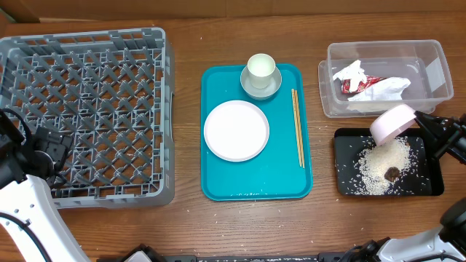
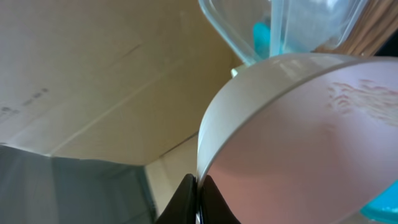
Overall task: Sort waste into correct bins and load items into the dishwasher
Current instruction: 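Carry the bowl over the black tray and tip out the rice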
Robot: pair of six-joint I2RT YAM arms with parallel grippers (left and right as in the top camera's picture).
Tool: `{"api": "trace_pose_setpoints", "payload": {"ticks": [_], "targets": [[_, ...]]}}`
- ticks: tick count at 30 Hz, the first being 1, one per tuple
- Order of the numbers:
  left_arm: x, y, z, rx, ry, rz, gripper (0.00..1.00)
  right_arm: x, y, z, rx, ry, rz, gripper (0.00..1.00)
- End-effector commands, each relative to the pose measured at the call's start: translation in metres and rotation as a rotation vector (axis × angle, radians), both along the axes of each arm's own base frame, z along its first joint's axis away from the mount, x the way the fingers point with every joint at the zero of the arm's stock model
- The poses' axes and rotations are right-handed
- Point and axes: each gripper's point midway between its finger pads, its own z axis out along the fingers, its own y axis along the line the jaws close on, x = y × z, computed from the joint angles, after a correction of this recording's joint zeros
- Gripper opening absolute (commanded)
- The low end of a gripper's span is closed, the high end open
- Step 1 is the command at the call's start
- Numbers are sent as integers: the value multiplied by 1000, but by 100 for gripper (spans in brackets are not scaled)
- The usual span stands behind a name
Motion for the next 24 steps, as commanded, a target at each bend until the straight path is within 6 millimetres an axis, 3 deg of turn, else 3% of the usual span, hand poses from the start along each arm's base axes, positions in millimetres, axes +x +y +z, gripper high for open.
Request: {"api": "trace_pose_setpoints", "payload": {"ticks": [1, 5, 10, 14, 18, 22, 24], "targets": [[1, 2, 11, 18, -30, 9, 100, 7, -8, 8, 5, -87, -25, 4], [1, 2, 11, 18, -30, 9, 100, 14, -15, 3, -28, -92, -29, 4], [1, 2, 11, 18, -30, 9, 100, 8, -8, 3, -68, -122, -6, 4], [1, 2, 11, 18, -30, 9, 100, 13, -20, -20, -146, -26, -7, 4], [1, 2, 11, 18, -30, 9, 100, 12, -16, -12, -140, -81, 0, 4], [1, 2, 11, 18, -30, 9, 100, 16, -26, -29, -180, 5, -14, 4], [1, 2, 11, 18, -30, 9, 100, 15, -22, -20, -137, -28, -13, 4]]}}
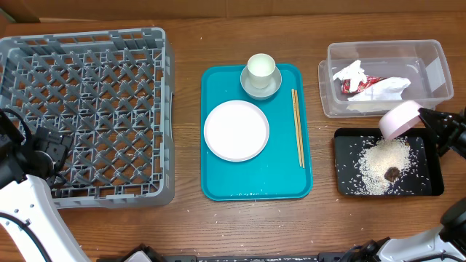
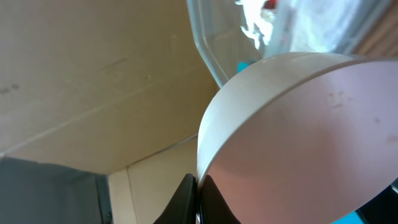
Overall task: Sort waste into correct bins and load items into the dishwasher
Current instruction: 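Carry the bowl over the black tray and tip out the rice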
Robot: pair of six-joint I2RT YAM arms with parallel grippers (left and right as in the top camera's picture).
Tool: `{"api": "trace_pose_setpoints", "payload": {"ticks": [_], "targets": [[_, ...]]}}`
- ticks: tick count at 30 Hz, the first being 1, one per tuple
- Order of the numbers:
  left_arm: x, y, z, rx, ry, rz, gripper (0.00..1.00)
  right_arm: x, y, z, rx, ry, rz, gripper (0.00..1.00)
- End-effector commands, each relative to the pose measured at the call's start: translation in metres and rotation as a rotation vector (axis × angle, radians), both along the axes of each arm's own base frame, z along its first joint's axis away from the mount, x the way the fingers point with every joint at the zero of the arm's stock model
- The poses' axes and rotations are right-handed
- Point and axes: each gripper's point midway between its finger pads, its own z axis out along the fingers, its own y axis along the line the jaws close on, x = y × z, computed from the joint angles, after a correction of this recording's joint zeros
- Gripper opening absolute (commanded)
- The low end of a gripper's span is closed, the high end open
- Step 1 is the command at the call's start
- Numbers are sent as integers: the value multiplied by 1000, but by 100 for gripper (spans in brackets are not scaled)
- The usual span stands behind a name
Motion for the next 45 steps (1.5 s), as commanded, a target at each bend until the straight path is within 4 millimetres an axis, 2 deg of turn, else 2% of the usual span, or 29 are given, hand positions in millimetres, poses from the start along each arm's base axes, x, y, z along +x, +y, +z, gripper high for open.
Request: {"api": "trace_pose_setpoints", "payload": {"ticks": [1, 3, 6, 8, 10, 11, 13, 14, 15, 17, 18, 22, 24, 27, 31, 32, 35, 36, 38, 40, 41, 43, 45], "targets": [[1, 2, 11, 18, -30, 9, 100, 0, 2, 8, 62, -30, -3, 4], [1, 2, 11, 18, -30, 9, 100, 2, -1, 7, 21, -62, 1, 4], [1, 2, 11, 18, -30, 9, 100, 2, -3, -1, 37, 17, -15, 4], [1, 2, 11, 18, -30, 9, 100, 1, 2, 14, 90, -57, -7, 4], [1, 2, 11, 18, -30, 9, 100, 3, 2, 27, 72, -174, 1, 4], [1, 2, 11, 18, -30, 9, 100, 5, 0, 24, 51, -172, 2, 4], [1, 2, 11, 18, -30, 9, 100, 6, -5, 6, 65, -27, -20, 4], [1, 2, 11, 18, -30, 9, 100, 5, -5, 6, 87, -2, -26, 4], [1, 2, 11, 18, -30, 9, 100, 5, -3, 10, 110, -13, -26, 4], [1, 2, 11, 18, -30, 9, 100, 5, 1, 30, 159, -126, -17, 4], [1, 2, 11, 18, -30, 9, 100, 5, 1, 33, 158, -147, -16, 4], [1, 2, 11, 18, -30, 9, 100, 3, 0, 11, 126, -6, -22, 4], [1, 2, 11, 18, -30, 9, 100, -1, 6, 14, 150, -1, -16, 4], [1, 2, 11, 18, -30, 9, 100, 3, 0, 14, 89, -68, -9, 4], [1, 2, 11, 18, -30, 9, 100, -4, 10, 21, 218, 10, -23, 4], [1, 2, 11, 18, -30, 9, 100, -4, 9, 19, 224, 28, -26, 4], [1, 2, 11, 18, -30, 9, 100, -6, 5, -2, 246, 216, -61, 4], [1, 2, 11, 18, -30, 8, 100, -6, 6, -1, 267, 229, -63, 4], [1, 2, 11, 18, -30, 9, 100, -6, 9, 9, 303, 182, -55, 4], [1, 2, 11, 18, -30, 9, 100, 0, 7, 32, 283, -20, -36, 4], [1, 2, 11, 18, -30, 9, 100, 2, 5, 36, 251, -88, -30, 4], [1, 2, 11, 18, -30, 9, 100, 3, 3, 29, 195, -84, -23, 4], [1, 2, 11, 18, -30, 9, 100, 1, 4, 17, 188, 3, -27, 4]]}}
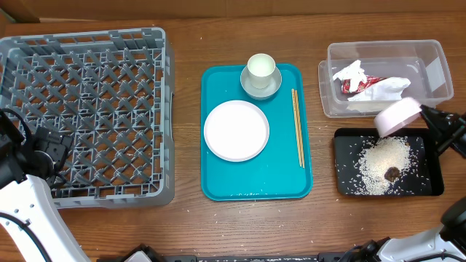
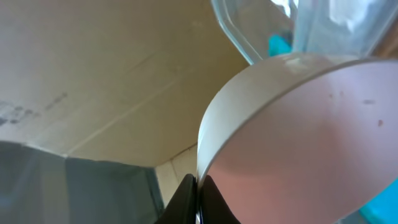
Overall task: Sort waste into correct bins and load items into the dishwasher
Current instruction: 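Carry the bowl over the black tray and tip out the rice, then return the emptied bowl to the teal tray beside the plate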
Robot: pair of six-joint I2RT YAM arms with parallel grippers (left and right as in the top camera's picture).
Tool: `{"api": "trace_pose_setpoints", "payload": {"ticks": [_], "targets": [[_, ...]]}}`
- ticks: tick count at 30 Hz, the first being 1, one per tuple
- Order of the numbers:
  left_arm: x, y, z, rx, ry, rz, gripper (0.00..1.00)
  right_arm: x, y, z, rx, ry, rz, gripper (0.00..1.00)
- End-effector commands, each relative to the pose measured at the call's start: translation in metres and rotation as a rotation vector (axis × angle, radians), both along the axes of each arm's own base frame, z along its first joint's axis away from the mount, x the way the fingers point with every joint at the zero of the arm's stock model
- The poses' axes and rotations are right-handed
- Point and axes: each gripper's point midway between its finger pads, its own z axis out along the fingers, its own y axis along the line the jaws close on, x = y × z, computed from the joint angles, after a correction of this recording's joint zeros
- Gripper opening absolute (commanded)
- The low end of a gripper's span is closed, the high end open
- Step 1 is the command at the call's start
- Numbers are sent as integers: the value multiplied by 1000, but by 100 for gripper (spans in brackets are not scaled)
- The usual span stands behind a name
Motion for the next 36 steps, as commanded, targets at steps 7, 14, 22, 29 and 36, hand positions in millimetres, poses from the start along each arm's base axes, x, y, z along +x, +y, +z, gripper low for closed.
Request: {"api": "trace_pose_setpoints", "payload": {"ticks": [7, 14, 22, 29, 36], "targets": [[1, 2, 11, 18, -30, 9, 100, -7, 14, -13, -39, 77, 50, 4], [1, 2, 11, 18, -30, 9, 100, -21, 52, -16, -224, 180, 188, 4], [1, 2, 11, 18, -30, 9, 100, -43, 112, -12, -568, 302, 368, 4], [1, 2, 11, 18, -30, 9, 100, -57, 205, -29, -876, 277, 681, 4], [1, 2, 11, 18, -30, 9, 100, -73, 311, -53, -1111, 204, 842, 4]]}}
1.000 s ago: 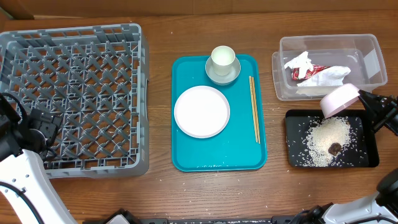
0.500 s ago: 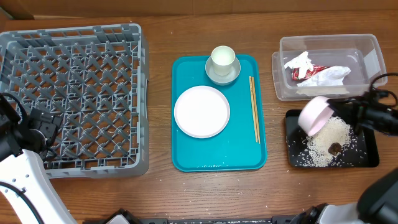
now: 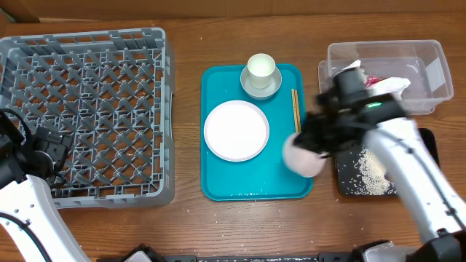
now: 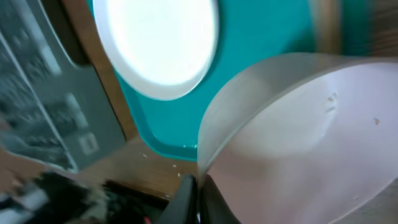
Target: Sort waste into correct bins and load items into the dishwasher
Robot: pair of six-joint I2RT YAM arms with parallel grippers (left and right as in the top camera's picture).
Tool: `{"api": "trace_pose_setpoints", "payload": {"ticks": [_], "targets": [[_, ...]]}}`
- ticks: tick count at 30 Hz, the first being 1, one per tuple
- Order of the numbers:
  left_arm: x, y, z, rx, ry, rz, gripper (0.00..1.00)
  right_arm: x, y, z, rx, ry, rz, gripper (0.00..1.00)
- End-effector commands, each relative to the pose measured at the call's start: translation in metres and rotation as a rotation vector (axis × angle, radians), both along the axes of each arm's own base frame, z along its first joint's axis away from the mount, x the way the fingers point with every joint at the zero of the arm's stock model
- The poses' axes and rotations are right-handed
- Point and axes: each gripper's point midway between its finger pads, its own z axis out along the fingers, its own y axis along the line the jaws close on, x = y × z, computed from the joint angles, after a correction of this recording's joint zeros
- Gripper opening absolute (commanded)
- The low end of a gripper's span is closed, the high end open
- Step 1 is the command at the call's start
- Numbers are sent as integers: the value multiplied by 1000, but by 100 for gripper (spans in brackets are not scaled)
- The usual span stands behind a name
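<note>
My right gripper (image 4: 199,186) is shut on the rim of a pink bowl (image 4: 298,137), which fills most of the right wrist view. From overhead the bowl (image 3: 302,154) hangs blurred over the right edge of the teal tray (image 3: 218,185), with the right arm reaching in from the right. On the tray lie a white plate (image 3: 236,130), a cup on a saucer (image 3: 261,71) and chopsticks (image 3: 295,109). The grey dish rack (image 3: 87,109) stands at far left. My left gripper (image 3: 45,145) rests by the rack's front left; its jaws do not show clearly.
A black tray (image 3: 353,182) with spilled rice sits right of the teal tray, partly under the right arm. Behind it stands a clear bin (image 3: 429,54) holding crumpled paper and a red wrapper. The plate (image 4: 155,43) and rack also show in the right wrist view.
The right gripper has moved left with the pink bowl, from above the black tray's back edge to over the teal tray's right edge. The left arm has not moved.
The right gripper held the pink bowl tilted over the black tray, where rice lay in a heap. It stayed there through two more moments with small shifts. Now the bowl is over the teal tray's right side, still held.
</note>
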Motion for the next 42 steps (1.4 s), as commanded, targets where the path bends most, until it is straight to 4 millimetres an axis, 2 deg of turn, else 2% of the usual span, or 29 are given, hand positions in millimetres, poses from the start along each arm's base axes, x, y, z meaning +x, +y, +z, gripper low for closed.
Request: {"api": "trace_pose_setpoints", "payload": {"ticks": [1, 4, 9, 11, 12, 14, 18, 23, 26, 28, 30, 32, 36, 37, 39, 42], "targets": [[1, 2, 11, 18, -30, 9, 100, -9, 29, -15, -139, -18, -13, 4], [1, 2, 11, 18, -30, 9, 100, -21, 60, -27, -198, -51, 23, 4], [1, 2, 11, 18, -30, 9, 100, -46, 89, -49, -285, -47, 61, 4], [1, 2, 11, 18, -30, 9, 100, -55, 101, -56, -288, -50, 104, 33], [1, 2, 11, 18, -30, 9, 100, -57, 104, -57, -287, -51, 112, 44], [1, 2, 11, 18, -30, 9, 100, -57, 106, -57, -284, -54, 116, 52], [1, 2, 11, 18, -30, 9, 100, -56, 108, -53, -268, -48, 116, 52], [1, 2, 11, 18, -30, 9, 100, -36, 93, -27, -274, -46, 77, 52], [1, 2, 11, 18, -30, 9, 100, -19, 72, -6, -291, -50, 61, 52], [1, 2, 11, 18, -30, 9, 100, -6, 49, 8, -325, -46, 12, 52], [1, 2, 11, 18, -30, 9, 100, 9, 16, 25, -388, -45, -75, 53], [1, 2, 11, 18, -30, 9, 100, 25, -29, 45, -468, -49, -191, 54], [1, 2, 11, 18, -30, 9, 100, 38, -114, 84, -550, -28, -422, 60], [1, 2, 11, 18, -30, 9, 100, 39, -131, 91, -565, -25, -470, 98], [1, 2, 11, 18, -30, 9, 100, 46, -176, 108, -591, -50, -566, 100], [1, 2, 11, 18, -30, 9, 100, 44, -227, 115, -609, -38, -685, 100]]}}
